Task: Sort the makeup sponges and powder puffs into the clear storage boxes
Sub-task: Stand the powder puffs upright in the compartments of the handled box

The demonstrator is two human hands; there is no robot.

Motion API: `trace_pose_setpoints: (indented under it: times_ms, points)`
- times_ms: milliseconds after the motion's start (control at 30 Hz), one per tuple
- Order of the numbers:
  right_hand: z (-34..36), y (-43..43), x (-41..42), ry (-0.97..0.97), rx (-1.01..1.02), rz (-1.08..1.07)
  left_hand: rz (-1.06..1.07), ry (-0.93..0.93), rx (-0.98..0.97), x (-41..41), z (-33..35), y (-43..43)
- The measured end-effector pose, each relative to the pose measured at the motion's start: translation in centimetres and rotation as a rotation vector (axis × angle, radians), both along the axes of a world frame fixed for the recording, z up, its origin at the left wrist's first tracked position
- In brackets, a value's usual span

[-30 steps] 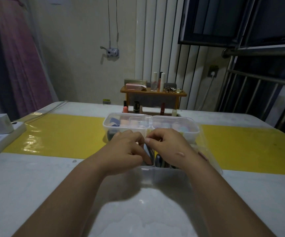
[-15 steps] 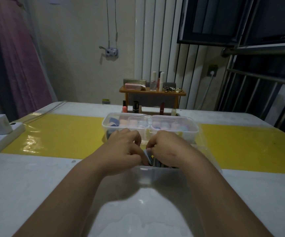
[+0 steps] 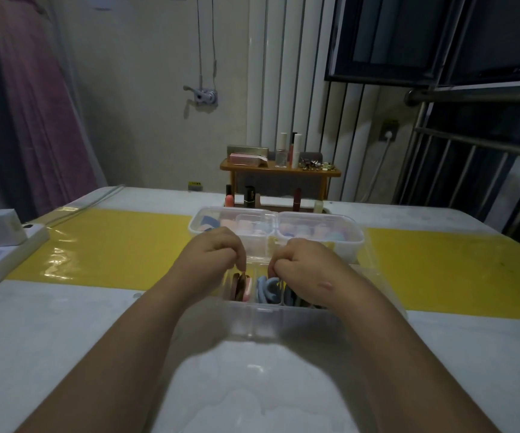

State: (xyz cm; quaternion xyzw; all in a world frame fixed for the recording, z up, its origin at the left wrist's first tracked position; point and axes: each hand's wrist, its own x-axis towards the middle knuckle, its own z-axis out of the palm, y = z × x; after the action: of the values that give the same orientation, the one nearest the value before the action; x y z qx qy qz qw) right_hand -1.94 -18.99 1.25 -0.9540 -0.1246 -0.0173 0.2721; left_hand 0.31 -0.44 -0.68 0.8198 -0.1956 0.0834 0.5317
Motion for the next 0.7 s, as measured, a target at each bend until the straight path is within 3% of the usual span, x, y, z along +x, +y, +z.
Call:
trace_pose_setpoints:
  times_ms: [200,300,567,700]
  points:
    - [0.4,0.3,-0.3,0.002,-0.164,-0.037,0.308,-0.005,0.074,0.9,-0.8,0.0]
    - [0.4,0.7,0.1,0.026,-0.207,-0.044,0.325,0.051,0.14,1.1,-1.3,-0.2]
    - [0.6,0.9,-0.1,0.011,-0.048,0.015,0.331,0.067,0.19,1.0,-1.3,-0.5]
    - [0.4,0.5,-0.1,-0.023,-0.102,-0.013,0.324,0.061,0.202,0.9,-1.3,-0.5]
